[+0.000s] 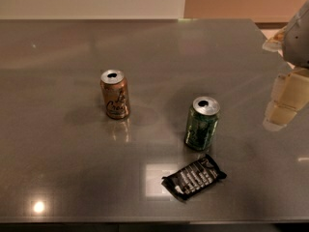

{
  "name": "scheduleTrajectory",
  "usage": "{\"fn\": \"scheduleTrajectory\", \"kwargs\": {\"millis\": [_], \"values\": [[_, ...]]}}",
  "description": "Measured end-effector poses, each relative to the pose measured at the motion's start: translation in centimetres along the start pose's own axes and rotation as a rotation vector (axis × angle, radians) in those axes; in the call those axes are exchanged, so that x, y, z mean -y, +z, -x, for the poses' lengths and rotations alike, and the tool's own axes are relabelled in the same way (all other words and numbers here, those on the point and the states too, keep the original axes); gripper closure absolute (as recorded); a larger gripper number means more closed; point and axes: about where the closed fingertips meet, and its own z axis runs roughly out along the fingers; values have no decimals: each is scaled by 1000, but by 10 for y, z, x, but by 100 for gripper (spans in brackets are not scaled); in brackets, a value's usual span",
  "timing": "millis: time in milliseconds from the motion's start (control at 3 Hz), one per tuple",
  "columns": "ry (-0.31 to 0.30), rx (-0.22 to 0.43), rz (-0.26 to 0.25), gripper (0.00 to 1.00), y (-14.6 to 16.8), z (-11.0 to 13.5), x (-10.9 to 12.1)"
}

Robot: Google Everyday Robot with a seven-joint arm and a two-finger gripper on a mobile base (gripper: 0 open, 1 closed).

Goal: Pick orange can

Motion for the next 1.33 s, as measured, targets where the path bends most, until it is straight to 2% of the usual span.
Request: {"fn": "scheduleTrajectory", "kwargs": {"millis": [667,1333], "values": [[-1,1,0,0,0,1,1],[-42,76,92,0,39,95,36]]}}
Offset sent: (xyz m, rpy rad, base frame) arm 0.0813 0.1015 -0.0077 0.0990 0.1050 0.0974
